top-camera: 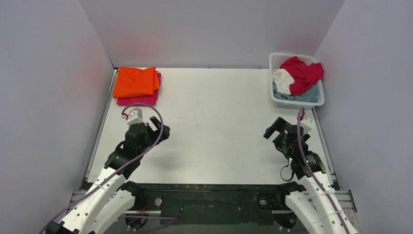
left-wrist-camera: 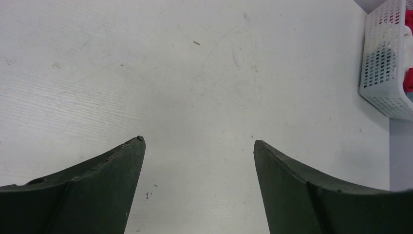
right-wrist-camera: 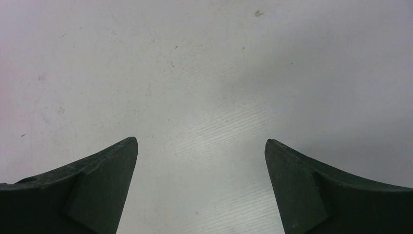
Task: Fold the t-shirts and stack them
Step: Grab crumpled tshirt from bin with the right arm
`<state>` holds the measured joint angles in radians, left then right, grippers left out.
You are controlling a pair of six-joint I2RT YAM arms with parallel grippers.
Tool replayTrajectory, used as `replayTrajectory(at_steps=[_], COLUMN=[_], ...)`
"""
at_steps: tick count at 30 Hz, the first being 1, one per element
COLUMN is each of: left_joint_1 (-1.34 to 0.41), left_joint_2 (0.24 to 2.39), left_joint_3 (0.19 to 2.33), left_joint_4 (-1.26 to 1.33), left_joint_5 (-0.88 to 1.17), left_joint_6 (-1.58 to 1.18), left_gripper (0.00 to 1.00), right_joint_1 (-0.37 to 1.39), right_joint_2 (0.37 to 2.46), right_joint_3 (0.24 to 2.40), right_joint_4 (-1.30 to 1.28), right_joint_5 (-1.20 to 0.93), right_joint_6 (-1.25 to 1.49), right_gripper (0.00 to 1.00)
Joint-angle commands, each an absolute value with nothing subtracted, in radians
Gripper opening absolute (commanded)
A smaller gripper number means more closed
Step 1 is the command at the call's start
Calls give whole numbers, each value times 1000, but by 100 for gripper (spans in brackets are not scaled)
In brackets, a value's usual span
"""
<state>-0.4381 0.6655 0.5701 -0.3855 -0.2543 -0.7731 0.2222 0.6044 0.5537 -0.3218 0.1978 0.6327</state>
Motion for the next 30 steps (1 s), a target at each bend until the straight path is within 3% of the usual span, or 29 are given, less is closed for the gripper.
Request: replayTrajectory(at_steps=[1,8,14,23,30], left_joint_1=[-442,-438,-427,-420,-416], left_joint_2=[725,786,815,811,810], left_joint_3=[653,691,694,659,645], left_joint_4=[-334,-253,-221,-158,-134], left_joint_5=[-279,-347,-351,-320,-325], left_joint_6=[-737,-701,-679,-665,-663], left_gripper=[93,93,93,93,93], right_joint_1=[215,184,-3,-186,-280], right_joint_2=[710,1083,1460,1960,2212], right_joint_3=[655,1044,1384,1872,2088], right_joint_4=[-343,-448,-445,-377,-342], right_joint_5=[266,395,403,290,164], right_joint_6=[647,634,630,585,623], right_gripper=[100,100,97,89,85])
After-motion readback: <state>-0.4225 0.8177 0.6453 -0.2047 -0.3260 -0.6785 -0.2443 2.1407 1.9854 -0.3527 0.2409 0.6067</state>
